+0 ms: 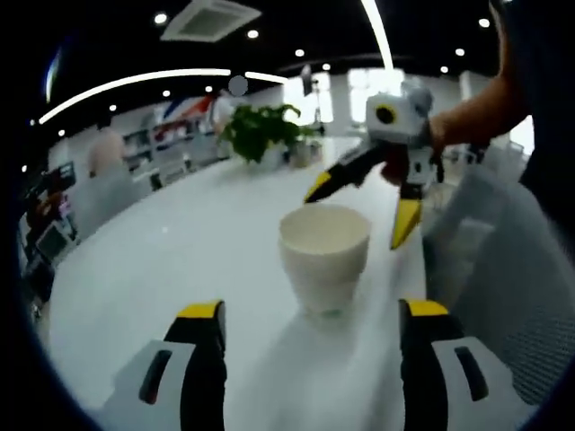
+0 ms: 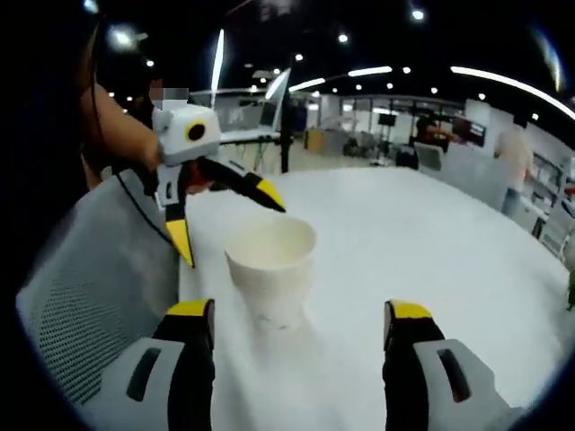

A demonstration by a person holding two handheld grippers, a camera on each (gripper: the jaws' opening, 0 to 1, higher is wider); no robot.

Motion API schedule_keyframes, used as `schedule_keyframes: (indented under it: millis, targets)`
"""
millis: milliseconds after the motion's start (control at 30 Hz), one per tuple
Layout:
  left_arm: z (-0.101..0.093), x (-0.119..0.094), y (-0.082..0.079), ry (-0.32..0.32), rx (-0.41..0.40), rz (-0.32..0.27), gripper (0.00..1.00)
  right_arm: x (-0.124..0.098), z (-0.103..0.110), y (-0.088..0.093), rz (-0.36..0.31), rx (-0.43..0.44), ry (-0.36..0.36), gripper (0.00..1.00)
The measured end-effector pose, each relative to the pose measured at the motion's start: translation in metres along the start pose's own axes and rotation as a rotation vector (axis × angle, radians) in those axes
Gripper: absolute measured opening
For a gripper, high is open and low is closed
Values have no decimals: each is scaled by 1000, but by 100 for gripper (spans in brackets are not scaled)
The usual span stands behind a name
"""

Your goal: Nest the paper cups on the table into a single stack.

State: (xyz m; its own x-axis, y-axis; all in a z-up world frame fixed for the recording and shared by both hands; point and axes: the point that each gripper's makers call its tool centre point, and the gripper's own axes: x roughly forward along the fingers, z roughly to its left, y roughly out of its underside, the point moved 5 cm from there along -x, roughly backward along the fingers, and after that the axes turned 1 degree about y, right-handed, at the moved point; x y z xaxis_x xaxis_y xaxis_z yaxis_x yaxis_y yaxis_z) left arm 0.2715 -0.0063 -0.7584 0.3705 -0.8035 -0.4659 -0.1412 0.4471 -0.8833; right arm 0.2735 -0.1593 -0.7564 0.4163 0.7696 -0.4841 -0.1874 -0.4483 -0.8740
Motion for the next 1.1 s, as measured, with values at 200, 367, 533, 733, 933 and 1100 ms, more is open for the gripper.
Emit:
schedule_keyframes:
  millis: [200,367,533,733,933,1100]
  targets:
    - [-7,18,5,53,55,54,68,11,7,4,33,-20,-45,61]
    - [-8,25,2,68,72,58,63,17,9,7,62,-46,-76,50]
    - [-4,28,4,75,79,75,55,24,10,9,86,-43,-108,48]
    - [0,30,1,78,88,75,48,30,10,7,89,-50,-128,39]
    - [0,34,1,88,88,76,43,34,10,6,90,-49,-142,36]
    - [-2,37,1,105,92,76,37,35,8,9,95,-44,-140,33]
